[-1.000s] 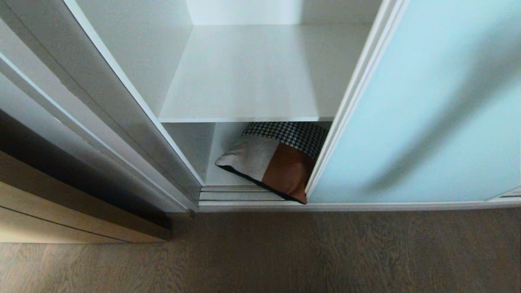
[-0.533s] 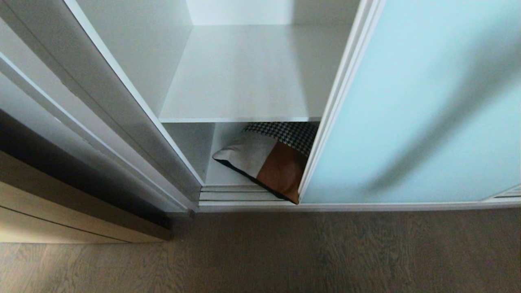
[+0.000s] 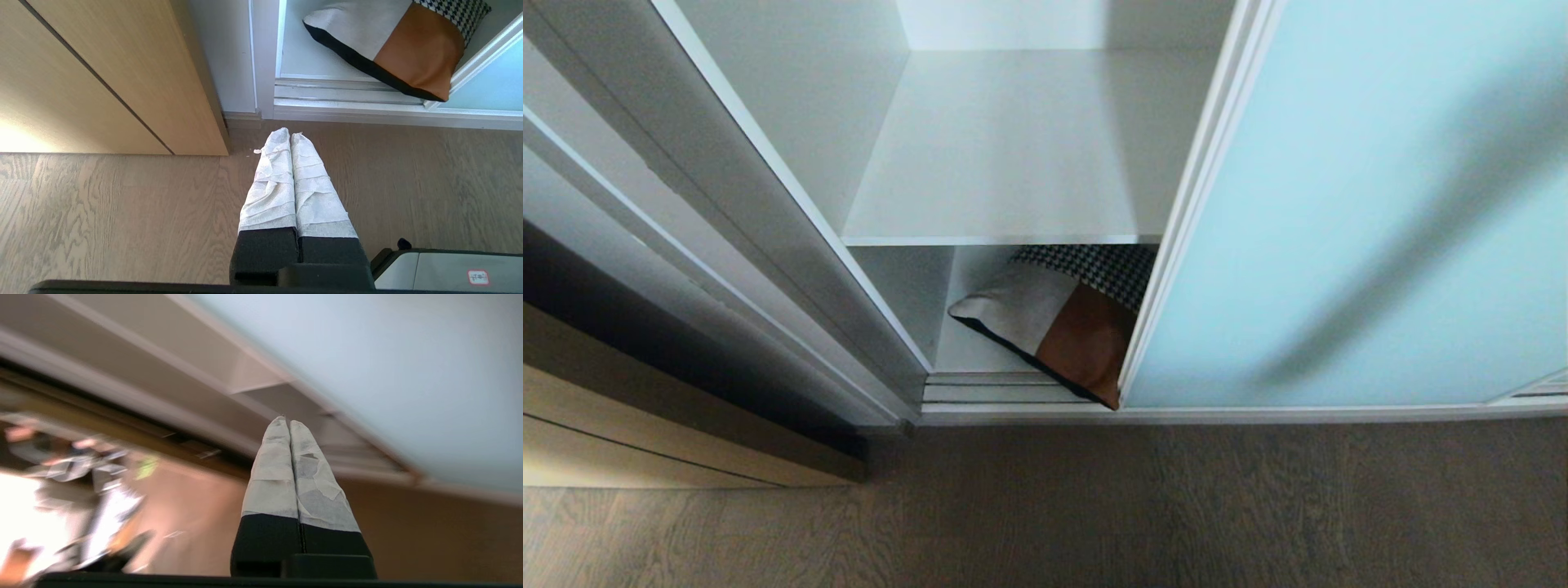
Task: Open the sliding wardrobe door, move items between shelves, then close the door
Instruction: Close the door
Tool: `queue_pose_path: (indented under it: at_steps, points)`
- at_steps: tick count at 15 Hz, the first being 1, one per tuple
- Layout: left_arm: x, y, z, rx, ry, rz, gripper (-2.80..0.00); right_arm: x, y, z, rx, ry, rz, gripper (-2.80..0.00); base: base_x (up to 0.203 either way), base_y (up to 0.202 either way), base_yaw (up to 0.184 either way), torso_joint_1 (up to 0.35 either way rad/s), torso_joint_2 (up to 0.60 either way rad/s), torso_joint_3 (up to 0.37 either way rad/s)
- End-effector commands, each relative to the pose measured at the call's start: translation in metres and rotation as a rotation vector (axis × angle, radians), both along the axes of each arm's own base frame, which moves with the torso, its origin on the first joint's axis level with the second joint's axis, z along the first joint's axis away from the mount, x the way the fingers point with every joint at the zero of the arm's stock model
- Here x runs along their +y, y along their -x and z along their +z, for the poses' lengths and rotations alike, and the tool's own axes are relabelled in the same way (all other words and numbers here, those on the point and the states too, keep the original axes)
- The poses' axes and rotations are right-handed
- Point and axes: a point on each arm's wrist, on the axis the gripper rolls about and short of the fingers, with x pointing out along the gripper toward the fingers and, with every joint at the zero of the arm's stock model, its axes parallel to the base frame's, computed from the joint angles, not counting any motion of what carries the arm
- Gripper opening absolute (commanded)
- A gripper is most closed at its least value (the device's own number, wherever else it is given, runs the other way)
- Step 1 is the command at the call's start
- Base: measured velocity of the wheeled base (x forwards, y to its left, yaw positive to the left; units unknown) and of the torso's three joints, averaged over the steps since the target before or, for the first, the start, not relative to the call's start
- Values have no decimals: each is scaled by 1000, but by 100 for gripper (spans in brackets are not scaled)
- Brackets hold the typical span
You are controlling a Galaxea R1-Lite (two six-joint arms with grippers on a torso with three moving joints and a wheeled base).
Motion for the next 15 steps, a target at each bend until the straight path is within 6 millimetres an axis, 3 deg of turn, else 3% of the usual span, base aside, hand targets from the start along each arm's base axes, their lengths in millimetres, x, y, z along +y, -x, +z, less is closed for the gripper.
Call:
queue_pose_path:
  at_steps: [1,6,11,15]
  points:
    - [0,0,0,3,1,0,-280,0,2,6,-33,39,-49,-280,0,0,0,0,0,0]
    - [0,0,0,3,1,0,-280,-14,11,25,-132,86,-298,-280,0,0,0,0,0,0]
    - [0,0,0,3,1,0,-280,-41,16,48,-202,150,-650,-280,0,0,0,0,0,0]
    - [0,0,0,3,1,0,-280,-73,11,52,-224,206,-839,-280,0,0,0,0,0,0]
